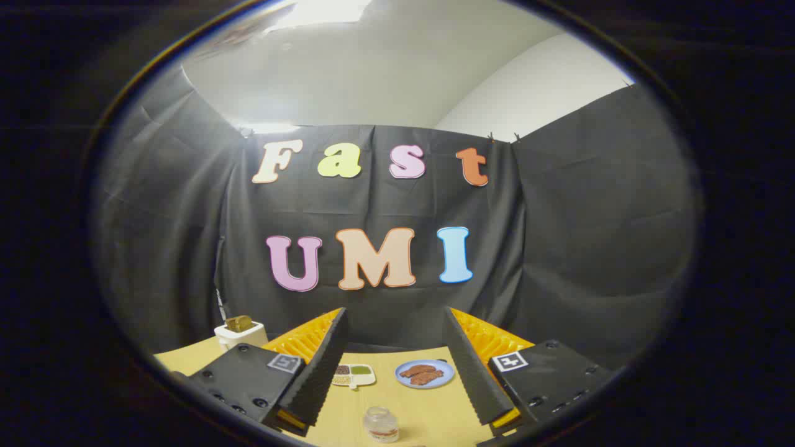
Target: Take the bottle from table, then pour the juice into the cup, finally place the bottle on the coaster
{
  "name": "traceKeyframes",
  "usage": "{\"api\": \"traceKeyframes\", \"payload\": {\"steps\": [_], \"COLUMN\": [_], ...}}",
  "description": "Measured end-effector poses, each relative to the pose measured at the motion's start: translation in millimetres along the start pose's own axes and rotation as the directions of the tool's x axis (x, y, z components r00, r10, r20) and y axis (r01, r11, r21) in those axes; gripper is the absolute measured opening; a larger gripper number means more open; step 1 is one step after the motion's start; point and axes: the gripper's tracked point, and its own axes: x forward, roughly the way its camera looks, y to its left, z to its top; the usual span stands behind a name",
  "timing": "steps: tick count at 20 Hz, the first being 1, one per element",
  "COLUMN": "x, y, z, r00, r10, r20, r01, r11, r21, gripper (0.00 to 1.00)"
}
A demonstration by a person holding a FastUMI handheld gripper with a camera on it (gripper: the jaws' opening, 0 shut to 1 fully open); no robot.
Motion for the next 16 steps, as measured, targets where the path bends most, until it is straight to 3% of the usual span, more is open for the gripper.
{"api": "traceKeyframes", "payload": {"steps": [16], "x": [11], "y": [12], "z": [-16], "r00": [0.999], "r10": [0.04], "r20": [-0.033], "r01": [-0.04], "r11": [0.999], "r21": [0.004], "gripper": [0.95]}}
